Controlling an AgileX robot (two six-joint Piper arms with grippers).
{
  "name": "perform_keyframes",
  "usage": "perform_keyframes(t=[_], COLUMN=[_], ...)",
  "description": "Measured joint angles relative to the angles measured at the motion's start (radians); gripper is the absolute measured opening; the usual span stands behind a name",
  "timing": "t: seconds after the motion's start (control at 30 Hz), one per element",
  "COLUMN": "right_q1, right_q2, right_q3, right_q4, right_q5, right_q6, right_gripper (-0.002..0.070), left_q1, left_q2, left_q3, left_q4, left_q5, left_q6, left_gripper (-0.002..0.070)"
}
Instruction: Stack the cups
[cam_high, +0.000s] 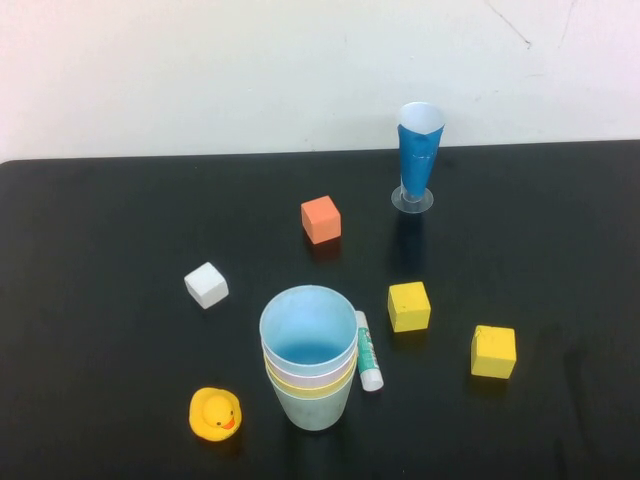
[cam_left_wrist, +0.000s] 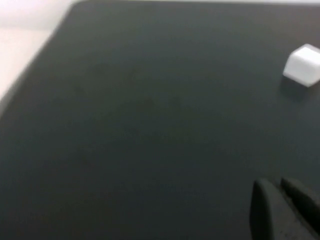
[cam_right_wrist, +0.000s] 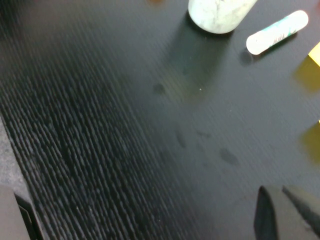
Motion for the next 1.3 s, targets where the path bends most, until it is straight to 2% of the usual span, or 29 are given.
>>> perform_keyframes(t=[0.23,1.3], right_q1=[0.0,0.0], right_q2=[0.0,-0.018], right_q3=[0.0,0.0], right_q4=[0.0,-0.019], right_q5=[0.0,0.009], right_q6=[0.0,-0.016], right_gripper=[-0.0001,-0.0001], left_q1=[-0.071,-0.073], left_q2=[-0.001,-0.001], left_q3=[0.0,0.0], left_q4=[0.012,0.012], left_q5=[0.003,0.003], left_q6=[-0.006,0.026], left_gripper=[-0.0001,-0.0001])
